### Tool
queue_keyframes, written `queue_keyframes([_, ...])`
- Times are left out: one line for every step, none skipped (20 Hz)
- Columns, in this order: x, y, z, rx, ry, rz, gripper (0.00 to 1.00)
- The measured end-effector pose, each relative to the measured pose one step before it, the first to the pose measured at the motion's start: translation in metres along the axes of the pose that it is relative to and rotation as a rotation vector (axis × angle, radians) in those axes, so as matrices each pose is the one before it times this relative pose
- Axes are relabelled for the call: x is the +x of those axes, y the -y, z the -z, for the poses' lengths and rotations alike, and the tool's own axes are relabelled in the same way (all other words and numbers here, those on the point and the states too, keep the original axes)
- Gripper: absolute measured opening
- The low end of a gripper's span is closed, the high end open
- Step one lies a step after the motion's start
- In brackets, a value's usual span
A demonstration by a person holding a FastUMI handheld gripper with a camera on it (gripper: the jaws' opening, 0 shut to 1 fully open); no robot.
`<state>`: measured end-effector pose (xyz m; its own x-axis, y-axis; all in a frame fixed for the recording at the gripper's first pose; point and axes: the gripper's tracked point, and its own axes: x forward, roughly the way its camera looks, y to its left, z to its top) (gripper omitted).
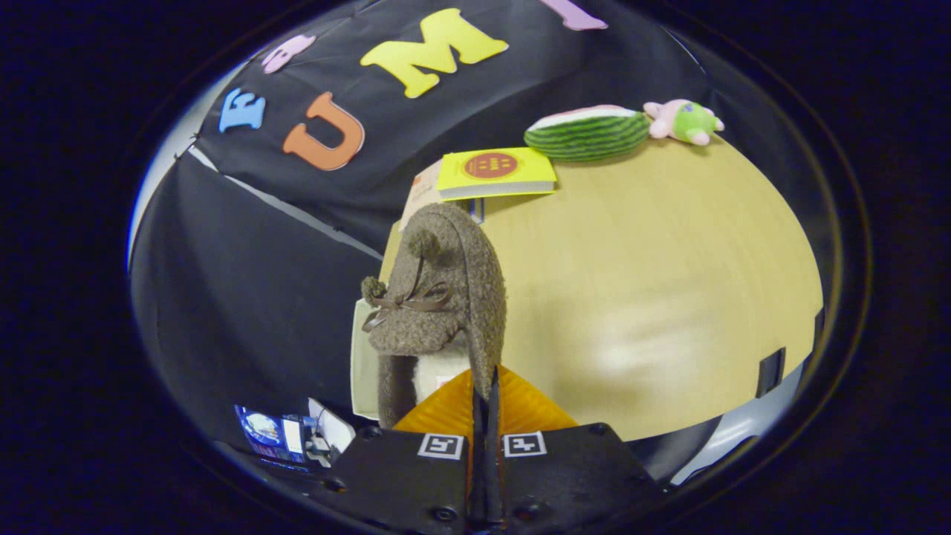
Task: Open the storage box then place both shoes into the box .Put the left shoe in first, then the right shoe, with the right side of both shoes facing outward in a uniform manner.
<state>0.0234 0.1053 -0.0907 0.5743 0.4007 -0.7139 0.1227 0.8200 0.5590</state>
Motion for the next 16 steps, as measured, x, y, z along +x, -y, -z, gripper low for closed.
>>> queue_keyframes([0.00364,-0.01876,0.00223,-0.01890,-0.00327,-0.00893,0.06])
queue_keyframes([0.00572,-0.01699,0.00164,-0.01901,-0.00575,-0.00512,0.06])
queue_keyframes([0.00749,-0.01407,0.00250,-0.01629,-0.00580,0.00087,0.06])
queue_keyframes([0.00907,-0.01196,0.00218,-0.01415,-0.00961,0.00612,0.06])
queue_keyframes([0.00855,-0.01162,0.00375,-0.01477,-0.01302,0.00696,0.06])
queue_keyframes([0.00870,-0.00975,0.00237,-0.01084,-0.01244,0.00873,0.06])
queue_keyframes([0.01080,-0.00832,0.00117,-0.00819,-0.00750,0.00968,0.06])
queue_keyframes([0.00938,-0.00614,0.00203,-0.00997,-0.00696,0.01349,0.06])
queue_keyframes([0.00917,-0.00487,0.00197,-0.00806,-0.00916,0.01488,0.06])
queue_keyframes([0.00887,-0.00465,0.00199,0.00064,-0.00867,0.01254,0.06])
queue_keyframes([0.00767,-0.00477,0.00231,0.00444,-0.00971,0.01000,0.06])
queue_keyframes([0.00782,-0.00466,0.00016,0.00526,-0.00379,0.00610,0.06])
queue_keyframes([0.00792,-0.00368,-0.00122,0.00601,0.00141,0.00660,0.06])
queue_keyframes([0.00801,-0.00114,-0.00221,0.01072,0.00559,0.01269,0.06])
queue_keyframes([0.00849,0.00044,-0.00081,0.01110,0.00490,0.01545,0.06])
queue_keyframes([0.00765,0.00239,-0.00010,0.01278,-0.00032,0.02236,0.06])
